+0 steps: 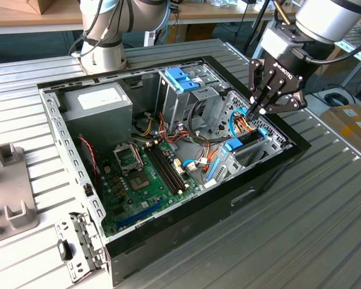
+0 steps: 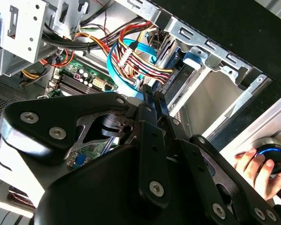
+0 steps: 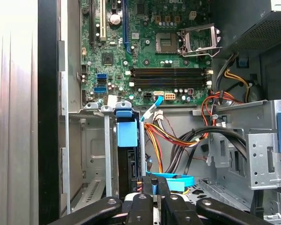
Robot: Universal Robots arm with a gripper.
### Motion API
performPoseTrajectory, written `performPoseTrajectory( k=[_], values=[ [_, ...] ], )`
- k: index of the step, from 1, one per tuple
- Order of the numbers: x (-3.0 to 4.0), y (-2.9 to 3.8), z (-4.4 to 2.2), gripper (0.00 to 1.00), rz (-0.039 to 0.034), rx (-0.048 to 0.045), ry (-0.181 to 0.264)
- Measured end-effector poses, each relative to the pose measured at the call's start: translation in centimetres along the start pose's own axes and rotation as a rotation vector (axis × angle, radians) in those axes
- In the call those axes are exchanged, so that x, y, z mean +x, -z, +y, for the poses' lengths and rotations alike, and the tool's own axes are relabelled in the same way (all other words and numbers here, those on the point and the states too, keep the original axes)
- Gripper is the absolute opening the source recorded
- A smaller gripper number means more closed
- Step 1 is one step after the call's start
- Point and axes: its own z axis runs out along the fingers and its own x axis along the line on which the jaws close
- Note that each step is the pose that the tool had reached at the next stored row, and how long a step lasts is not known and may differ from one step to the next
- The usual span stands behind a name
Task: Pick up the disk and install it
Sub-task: 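Insert the second disk wire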
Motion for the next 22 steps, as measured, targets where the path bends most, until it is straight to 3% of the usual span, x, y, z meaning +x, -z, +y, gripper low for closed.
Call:
performPoseTrajectory(
  k=[22],
  values=[
    [0.68, -0.09, 0.32, 0.16, -0.0014, 0.0000, 0.000]
  ],
)
